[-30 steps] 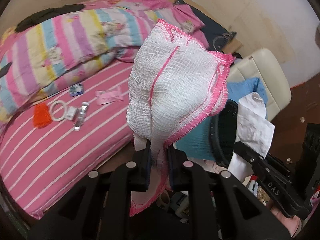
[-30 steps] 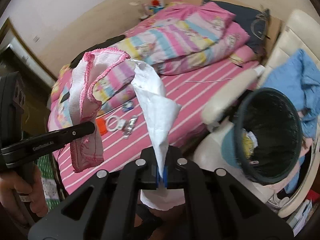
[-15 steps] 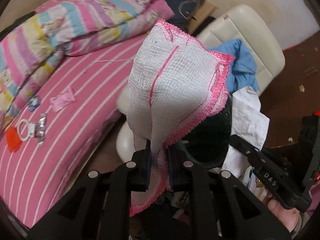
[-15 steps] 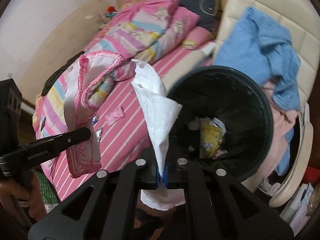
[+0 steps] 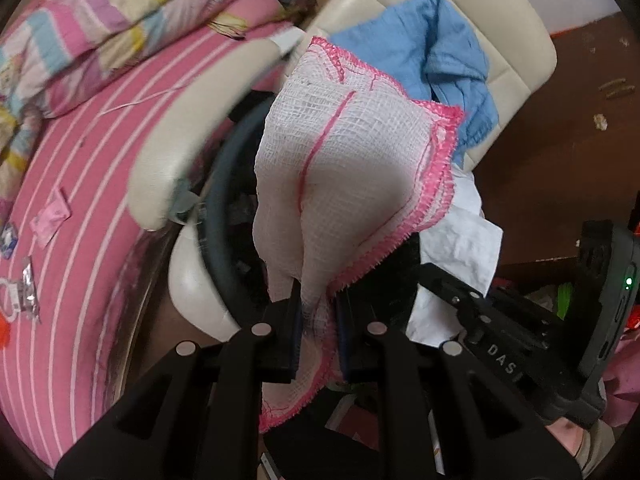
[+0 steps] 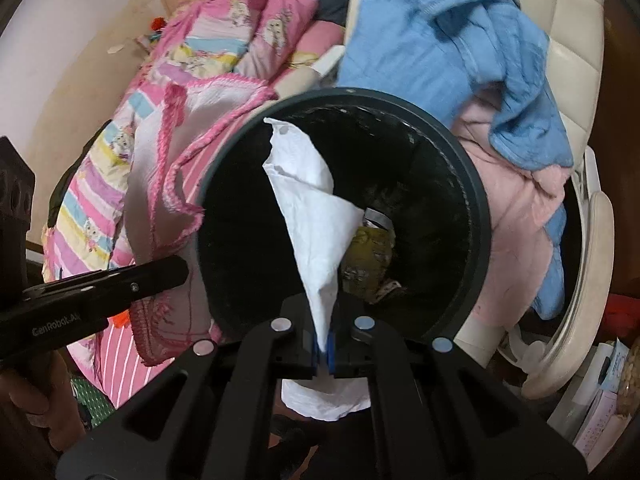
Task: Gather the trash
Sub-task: 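Open both tools over the bin, dropping the gauze and tissue inside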
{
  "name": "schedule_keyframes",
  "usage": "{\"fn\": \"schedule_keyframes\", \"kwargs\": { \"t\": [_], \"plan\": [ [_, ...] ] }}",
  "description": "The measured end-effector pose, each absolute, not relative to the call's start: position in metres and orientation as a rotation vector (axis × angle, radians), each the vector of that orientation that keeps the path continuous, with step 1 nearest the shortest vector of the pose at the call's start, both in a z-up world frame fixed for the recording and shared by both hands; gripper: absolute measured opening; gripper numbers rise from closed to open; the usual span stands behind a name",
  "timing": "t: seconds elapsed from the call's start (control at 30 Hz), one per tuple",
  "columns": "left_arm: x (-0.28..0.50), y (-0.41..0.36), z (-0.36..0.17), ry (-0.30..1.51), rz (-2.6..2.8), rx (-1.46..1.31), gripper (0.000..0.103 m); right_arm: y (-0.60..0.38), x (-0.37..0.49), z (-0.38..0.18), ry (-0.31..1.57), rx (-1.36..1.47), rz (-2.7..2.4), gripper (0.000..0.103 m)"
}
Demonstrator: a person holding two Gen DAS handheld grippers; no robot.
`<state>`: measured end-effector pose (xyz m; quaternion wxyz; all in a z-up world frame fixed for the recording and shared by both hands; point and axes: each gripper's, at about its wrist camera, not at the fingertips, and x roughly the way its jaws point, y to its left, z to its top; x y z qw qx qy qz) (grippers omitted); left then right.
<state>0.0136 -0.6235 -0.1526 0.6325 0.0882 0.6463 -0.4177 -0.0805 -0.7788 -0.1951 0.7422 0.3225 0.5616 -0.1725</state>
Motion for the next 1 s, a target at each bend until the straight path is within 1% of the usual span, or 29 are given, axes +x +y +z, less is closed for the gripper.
{"fn": "schedule_keyframes", "kwargs": {
  "t": [0.33,0.5,0.63,0.67,0.7,0.73,0.77,0.8,0.83,0.87,0.9,1.0],
  "plan": [
    [0.018,-0.667,-0.192,1.55,-0.973,0.248,0.015,-0.804,-0.081,-0.239,1.301,0.735,-0.409,0.003],
    [0.022,-0.676,-0.206,1.572,-0.95,0.258,0.024,-0.808,-0.077,-0.248,1.317,0.74,-0.402,0.006],
    [0.024,-0.677,-0.21,1.569,-0.95,0.279,0.029,-0.811,-0.076,-0.251,1.319,0.74,-0.402,0.007],
    [0.024,-0.677,-0.21,1.568,-0.951,0.28,0.032,-0.811,-0.076,-0.252,1.32,0.741,-0.402,0.01],
    [0.024,-0.676,-0.211,1.568,-0.948,0.281,0.036,-0.812,-0.077,-0.254,1.32,0.746,-0.401,0.017],
    [0.024,-0.676,-0.212,1.567,-0.942,0.283,0.038,-0.813,-0.077,-0.255,1.319,0.75,-0.4,0.021],
    [0.025,-0.676,-0.213,1.565,-0.94,0.284,0.043,-0.813,-0.078,-0.256,1.319,0.756,-0.401,0.026],
    [0.023,-0.676,-0.212,1.565,-0.94,0.284,0.045,-0.814,-0.078,-0.257,1.32,0.759,-0.402,0.031],
    [0.023,-0.677,-0.213,1.564,-0.939,0.286,0.047,-0.814,-0.078,-0.258,1.32,0.762,-0.402,0.033],
    [0.023,-0.677,-0.213,1.56,-0.939,0.291,0.049,-0.815,-0.078,-0.259,1.318,0.765,-0.401,0.039],
    [0.024,-0.677,-0.213,1.558,-0.937,0.296,0.053,-0.815,-0.077,-0.259,1.318,0.765,-0.402,0.043],
    [0.025,-0.678,-0.213,1.55,-0.938,0.296,0.061,-0.815,-0.076,-0.257,1.313,0.764,-0.407,0.052]
  ]
}}
